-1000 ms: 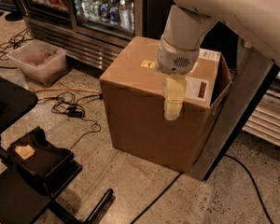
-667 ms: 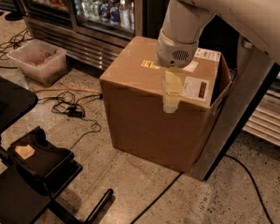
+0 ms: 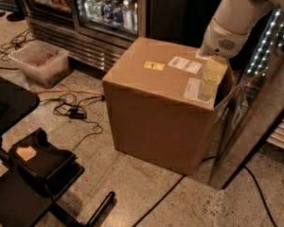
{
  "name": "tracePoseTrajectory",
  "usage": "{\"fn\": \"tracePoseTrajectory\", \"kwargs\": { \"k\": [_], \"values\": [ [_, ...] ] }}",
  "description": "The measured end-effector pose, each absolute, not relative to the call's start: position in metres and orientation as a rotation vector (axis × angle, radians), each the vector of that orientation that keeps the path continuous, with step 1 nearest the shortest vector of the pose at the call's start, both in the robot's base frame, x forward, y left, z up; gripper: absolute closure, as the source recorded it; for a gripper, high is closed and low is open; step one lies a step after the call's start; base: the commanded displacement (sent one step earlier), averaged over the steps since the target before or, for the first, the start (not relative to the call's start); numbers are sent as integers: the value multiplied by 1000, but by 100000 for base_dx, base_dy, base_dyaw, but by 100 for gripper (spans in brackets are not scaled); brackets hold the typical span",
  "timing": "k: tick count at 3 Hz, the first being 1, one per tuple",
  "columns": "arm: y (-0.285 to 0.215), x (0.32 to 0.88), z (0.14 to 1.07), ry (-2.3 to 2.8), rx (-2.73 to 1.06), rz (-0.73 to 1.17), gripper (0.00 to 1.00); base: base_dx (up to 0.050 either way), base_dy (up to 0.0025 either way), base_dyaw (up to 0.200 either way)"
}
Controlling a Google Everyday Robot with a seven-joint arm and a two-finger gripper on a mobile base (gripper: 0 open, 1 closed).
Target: Close left fridge door
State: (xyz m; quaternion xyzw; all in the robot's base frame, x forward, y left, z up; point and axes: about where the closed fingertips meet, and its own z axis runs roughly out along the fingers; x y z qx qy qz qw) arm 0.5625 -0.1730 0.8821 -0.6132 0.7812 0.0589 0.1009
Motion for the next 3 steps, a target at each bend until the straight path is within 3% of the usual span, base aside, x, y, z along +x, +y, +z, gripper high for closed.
{"fn": "tracePoseTrajectory", "kwargs": {
  "k": [1,2,3],
  "values": [
    [-217,567,877,2379,-1673,194,0,0,0,0],
    [-217,567,877,2379,-1673,194,0,0,0,-19608],
    [-217,567,877,2379,-1673,194,0,4753,-10,502]
  ]
}}
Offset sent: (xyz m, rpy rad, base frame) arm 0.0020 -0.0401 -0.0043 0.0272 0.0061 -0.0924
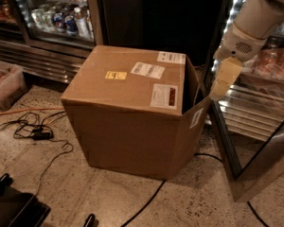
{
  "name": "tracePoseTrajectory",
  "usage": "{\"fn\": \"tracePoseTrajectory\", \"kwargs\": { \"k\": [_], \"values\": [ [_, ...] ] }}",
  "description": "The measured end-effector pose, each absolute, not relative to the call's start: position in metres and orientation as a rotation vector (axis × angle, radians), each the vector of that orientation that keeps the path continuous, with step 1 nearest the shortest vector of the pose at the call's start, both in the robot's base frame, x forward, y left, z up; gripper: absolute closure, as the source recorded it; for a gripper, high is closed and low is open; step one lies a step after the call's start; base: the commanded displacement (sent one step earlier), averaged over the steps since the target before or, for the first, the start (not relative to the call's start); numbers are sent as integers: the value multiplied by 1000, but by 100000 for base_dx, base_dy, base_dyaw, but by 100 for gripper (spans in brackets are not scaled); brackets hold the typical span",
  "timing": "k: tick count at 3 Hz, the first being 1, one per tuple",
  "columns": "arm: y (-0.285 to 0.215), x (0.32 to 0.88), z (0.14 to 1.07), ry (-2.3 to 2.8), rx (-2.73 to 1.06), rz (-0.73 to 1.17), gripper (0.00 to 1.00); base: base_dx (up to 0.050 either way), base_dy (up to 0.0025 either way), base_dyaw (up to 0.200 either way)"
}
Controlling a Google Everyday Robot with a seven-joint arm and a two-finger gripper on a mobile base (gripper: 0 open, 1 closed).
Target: Close left fridge door
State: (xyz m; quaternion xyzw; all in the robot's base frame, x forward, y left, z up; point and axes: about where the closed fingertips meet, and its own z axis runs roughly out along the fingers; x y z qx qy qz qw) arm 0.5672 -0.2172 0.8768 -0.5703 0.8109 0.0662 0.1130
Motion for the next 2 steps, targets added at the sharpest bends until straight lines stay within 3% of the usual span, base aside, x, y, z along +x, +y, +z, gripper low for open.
{"fn": "tracePoseTrajectory", "kwargs": {
  "k": [1,2],
  "values": [
    [-217,567,877,2379,-1673,194,0,-2,5,-18836],
    [-217,567,877,2379,-1673,194,0,3461,-269,-14031]
  ]
}}
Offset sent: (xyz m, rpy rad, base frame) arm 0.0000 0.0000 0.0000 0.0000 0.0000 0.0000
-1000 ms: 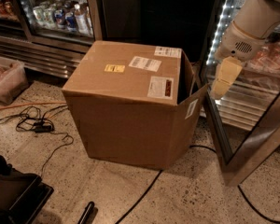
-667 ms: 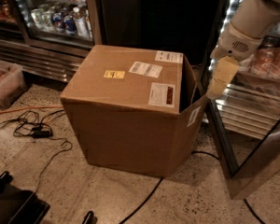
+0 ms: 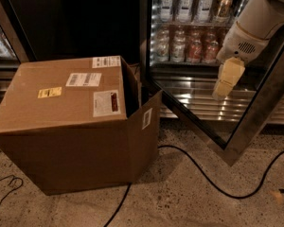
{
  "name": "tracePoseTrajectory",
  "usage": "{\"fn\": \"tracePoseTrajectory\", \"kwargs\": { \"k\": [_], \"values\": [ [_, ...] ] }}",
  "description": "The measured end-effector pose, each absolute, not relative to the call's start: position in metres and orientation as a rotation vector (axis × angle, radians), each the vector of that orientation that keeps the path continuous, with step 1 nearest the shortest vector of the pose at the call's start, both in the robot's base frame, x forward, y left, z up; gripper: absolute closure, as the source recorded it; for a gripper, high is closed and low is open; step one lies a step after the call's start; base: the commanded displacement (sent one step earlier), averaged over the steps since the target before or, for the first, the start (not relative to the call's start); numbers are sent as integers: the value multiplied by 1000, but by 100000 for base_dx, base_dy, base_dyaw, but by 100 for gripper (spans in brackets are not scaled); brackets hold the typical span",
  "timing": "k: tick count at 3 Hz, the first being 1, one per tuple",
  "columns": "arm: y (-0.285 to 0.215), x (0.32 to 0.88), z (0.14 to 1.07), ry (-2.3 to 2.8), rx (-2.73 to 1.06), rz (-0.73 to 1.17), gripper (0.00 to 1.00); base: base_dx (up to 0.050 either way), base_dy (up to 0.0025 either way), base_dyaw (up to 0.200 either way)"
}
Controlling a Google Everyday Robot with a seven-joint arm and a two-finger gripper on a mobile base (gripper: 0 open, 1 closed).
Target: Close left fridge door
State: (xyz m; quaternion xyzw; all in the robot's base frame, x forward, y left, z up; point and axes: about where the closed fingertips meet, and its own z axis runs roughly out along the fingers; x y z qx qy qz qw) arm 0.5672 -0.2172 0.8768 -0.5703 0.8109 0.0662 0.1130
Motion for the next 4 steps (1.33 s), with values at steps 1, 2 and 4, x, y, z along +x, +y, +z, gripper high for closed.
{"fn": "tracePoseTrajectory", "kwargs": {
  "k": [1,2,4],
  "values": [
    [-217,567,877,2379,-1673,194,0,4,1,-19785],
    [-217,567,877,2379,-1673,194,0,0,0,0],
    [-221,586,907,2272,-1582,-237,0,0,0,0]
  ]
}}
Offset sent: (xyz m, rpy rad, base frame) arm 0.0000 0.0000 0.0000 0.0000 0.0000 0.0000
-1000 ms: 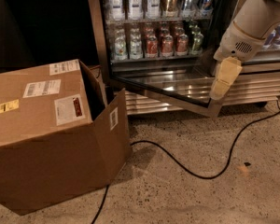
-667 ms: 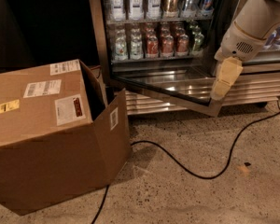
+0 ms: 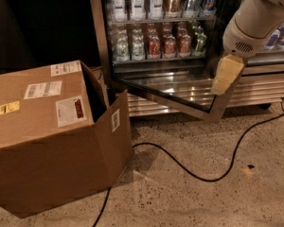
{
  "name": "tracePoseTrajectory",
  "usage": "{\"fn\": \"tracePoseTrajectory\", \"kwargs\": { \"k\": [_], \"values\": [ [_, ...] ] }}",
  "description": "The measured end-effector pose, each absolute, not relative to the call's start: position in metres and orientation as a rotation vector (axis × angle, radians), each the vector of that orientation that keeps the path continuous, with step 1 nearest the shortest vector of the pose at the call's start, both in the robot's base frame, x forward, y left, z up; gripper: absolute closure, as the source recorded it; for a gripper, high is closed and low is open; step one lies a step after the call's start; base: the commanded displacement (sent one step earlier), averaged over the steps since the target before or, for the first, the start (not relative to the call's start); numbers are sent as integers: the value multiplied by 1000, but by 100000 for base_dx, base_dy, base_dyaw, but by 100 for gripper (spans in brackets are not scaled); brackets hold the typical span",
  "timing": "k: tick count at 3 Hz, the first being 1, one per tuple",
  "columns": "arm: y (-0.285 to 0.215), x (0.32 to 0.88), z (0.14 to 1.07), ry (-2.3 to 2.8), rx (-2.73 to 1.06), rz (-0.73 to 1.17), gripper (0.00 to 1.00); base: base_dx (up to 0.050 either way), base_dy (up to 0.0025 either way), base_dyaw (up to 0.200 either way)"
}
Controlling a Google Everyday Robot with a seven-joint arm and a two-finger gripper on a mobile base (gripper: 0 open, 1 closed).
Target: Close left fridge door
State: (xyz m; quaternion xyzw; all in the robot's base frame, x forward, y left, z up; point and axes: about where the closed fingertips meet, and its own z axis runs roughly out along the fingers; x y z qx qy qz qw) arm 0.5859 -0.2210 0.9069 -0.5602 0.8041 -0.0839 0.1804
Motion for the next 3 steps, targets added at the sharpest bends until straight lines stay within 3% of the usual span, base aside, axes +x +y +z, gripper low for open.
{"fn": "tracePoseTrajectory", "kwargs": {
  "k": [1,2,3],
  "values": [
    [-232,602,918,2237,-1546,-342,0,0,0,0],
    [-232,603,921,2234,-1542,-344,0,4444,204,9197],
    [-232,603,921,2234,-1542,-344,0,4699,1,-17]
  ]
}}
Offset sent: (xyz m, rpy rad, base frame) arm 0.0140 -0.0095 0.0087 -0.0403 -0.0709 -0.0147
